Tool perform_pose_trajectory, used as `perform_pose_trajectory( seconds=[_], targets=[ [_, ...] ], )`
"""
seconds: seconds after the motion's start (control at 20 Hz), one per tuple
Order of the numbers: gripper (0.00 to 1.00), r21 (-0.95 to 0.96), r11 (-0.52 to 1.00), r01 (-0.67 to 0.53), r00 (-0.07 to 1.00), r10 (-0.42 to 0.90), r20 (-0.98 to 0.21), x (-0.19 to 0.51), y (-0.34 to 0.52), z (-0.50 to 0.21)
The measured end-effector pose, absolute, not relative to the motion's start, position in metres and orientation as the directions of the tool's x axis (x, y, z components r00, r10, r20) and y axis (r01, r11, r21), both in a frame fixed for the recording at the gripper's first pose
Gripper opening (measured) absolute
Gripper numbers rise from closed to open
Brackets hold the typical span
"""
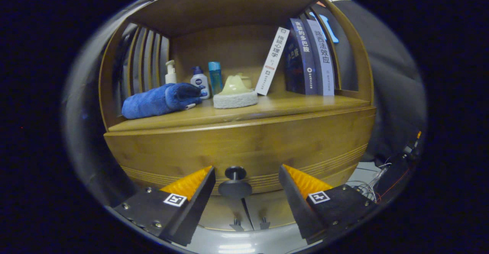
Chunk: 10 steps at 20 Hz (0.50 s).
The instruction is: Pull open the drawer, take out the items inside it, and place them on the countertop above the cabinet.
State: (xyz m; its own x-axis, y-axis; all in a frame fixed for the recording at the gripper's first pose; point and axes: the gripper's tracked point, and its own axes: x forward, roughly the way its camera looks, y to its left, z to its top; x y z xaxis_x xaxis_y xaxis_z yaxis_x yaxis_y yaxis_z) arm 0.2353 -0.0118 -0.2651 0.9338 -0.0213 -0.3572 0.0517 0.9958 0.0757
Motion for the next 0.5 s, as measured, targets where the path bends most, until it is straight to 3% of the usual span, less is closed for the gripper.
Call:
perform_pose_trajectory(
  seconds=[0.5],
  targets=[
    [0.99,0.117,0.993,0.02,0.948,0.018,-0.317,0.147,0.017,-0.185]
  ],
)
